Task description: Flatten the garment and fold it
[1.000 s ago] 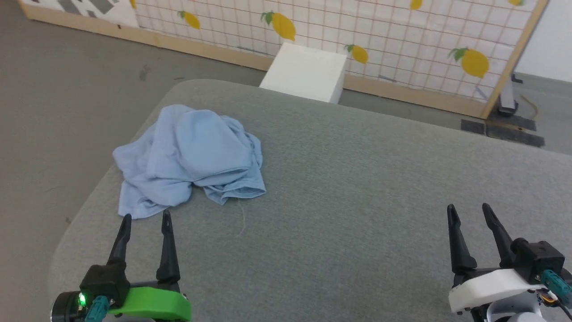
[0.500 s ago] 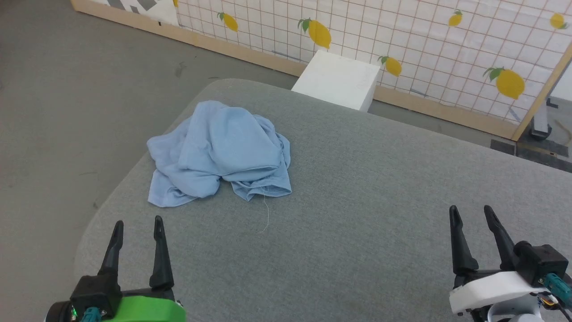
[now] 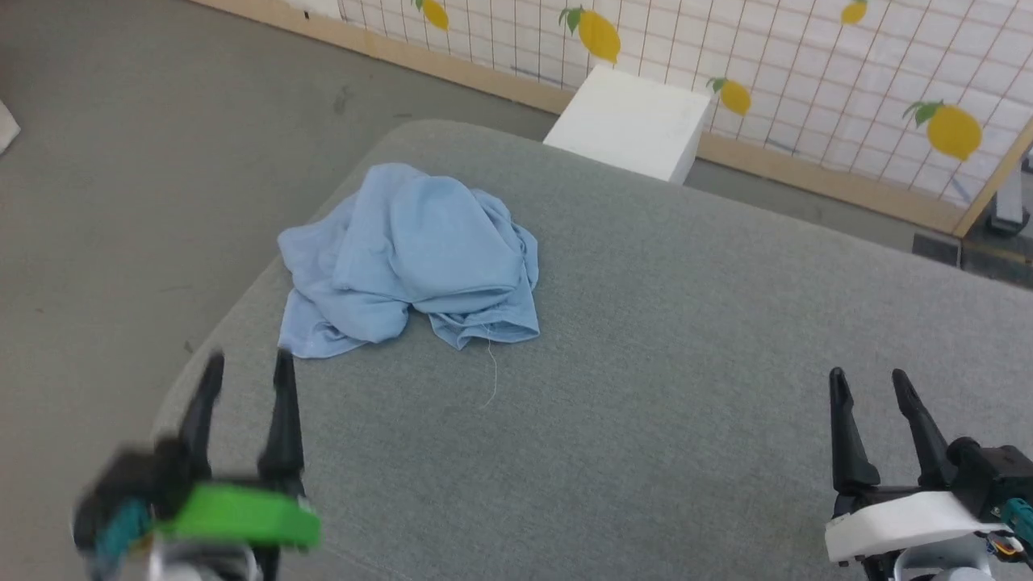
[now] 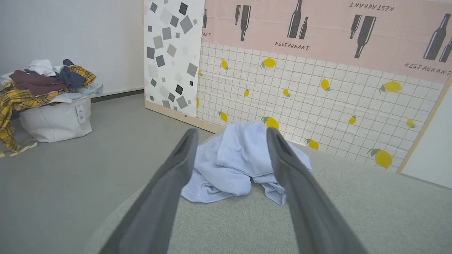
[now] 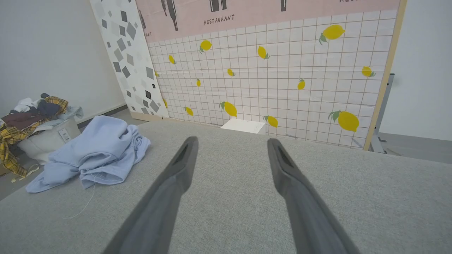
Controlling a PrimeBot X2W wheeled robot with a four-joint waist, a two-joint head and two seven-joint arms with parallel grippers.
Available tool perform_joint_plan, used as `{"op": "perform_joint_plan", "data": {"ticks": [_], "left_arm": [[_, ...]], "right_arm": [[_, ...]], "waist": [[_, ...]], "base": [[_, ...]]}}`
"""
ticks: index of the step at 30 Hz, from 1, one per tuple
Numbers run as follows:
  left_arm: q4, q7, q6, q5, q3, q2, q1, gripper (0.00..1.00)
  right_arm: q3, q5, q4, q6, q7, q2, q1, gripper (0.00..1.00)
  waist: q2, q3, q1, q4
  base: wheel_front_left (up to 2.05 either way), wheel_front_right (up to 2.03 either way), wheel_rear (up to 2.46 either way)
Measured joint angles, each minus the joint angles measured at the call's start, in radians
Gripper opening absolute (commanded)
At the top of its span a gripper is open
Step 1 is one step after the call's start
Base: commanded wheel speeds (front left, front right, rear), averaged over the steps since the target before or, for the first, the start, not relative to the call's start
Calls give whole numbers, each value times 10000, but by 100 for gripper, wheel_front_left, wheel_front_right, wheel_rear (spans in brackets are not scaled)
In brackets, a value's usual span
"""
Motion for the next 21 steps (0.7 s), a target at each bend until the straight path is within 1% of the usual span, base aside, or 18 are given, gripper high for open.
{"op": "perform_joint_plan", "data": {"ticks": [2, 3, 4, 5, 6, 8, 12, 14, 16, 18, 20, 21], "left_arm": [[-151, 629, -157, -65, -205, 558, -765, 100], [-270, 997, -230, -265, -288, 853, -1234, 100], [-395, 1779, -295, -631, -401, 1313, -2101, 100], [-410, 2224, -326, -809, -485, 1590, -2548, 100], [-385, 2589, -328, -1139, -477, 1758, -3030, 100], [-178, 3196, -328, -1847, -399, 1921, -3921, 100], [928, 4456, -332, -2284, -445, 2631, -5570, 100], [1639, 5150, -332, -2483, -489, 2809, -6161, 100], [2378, 5862, -324, -2863, -504, 2815, -6636, 100], [2976, 6514, -274, -2987, -546, 2849, -6970, 100], [3544, 6991, 94, -3243, -389, 2803, -7294, 100], [3712, 7196, 174, -3359, -357, 2809, -7384, 100]], "right_arm": [[-77, -4, -25, 0, 0, 2, 0, 100], [-119, -8, -35, 0, 0, 0, 0, 100], [-182, -46, -69, 0, 0, 0, -7, 100], [-224, -94, -96, 0, 0, 2, -21, 100], [-270, -128, -136, 0, 0, 0, -38, 100], [-305, -167, -190, 0, -2, 2, -118, 100], [-332, -364, -286, 0, 0, 0, -294, 100], [-332, -479, -328, 0, -2, 2, -364, 100], [-326, -589, -395, 0, -2, 4, -485, 100], [-343, -694, -454, 0, -2, 4, -587, 100], [-334, -840, -522, 0, 0, 2, -694, 100], [-307, -899, -541, 0, 0, 2, -743, 100]], "waist": [[0, 127, 0, -14], [0, 204, 0, -19], [0, 356, 0, -25], [0, 448, 0, -31], [0, 547, 0, -40], [0, 718, 0, -69], [0, 1078, 0, -198], [0, 1257, 0, -292], [0, 1463, 0, -424], [0, 1656, 0, -558], [0, 1888, 0, -723], [0, 1983, 0, -794]], "base": [[0, 0, 0], [0, 0, 0], [0, 0, 0], [0, 0, 0], [0, 0, 0], [0, 0, 0], [0, 0, 0], [0, 0, 0], [0, 0, 0], [0, 0, 0], [0, 0, 0], [0, 0, 0]]}}
